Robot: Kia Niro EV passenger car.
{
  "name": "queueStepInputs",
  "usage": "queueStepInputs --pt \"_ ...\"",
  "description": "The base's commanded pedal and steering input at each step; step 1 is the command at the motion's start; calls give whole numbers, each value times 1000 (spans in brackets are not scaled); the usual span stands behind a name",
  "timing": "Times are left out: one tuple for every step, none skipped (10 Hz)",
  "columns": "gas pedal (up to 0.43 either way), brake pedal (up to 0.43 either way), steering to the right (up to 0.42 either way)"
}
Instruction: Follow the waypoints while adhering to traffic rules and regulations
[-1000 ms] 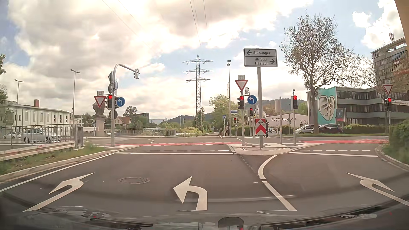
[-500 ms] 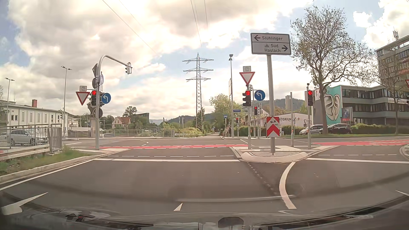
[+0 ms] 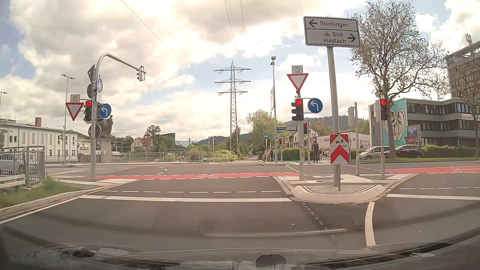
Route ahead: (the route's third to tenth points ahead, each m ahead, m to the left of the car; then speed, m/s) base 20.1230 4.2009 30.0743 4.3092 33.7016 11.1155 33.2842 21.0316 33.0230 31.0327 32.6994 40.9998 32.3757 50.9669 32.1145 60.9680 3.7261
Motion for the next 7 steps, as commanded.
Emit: queueStepInputs --pt "0 201 -6" --pt "0 201 -6" --pt "0 207 -6" --pt "0 207 -6" --pt "0 207 -6" --pt "0 207 -6" --pt "0 213 -6"
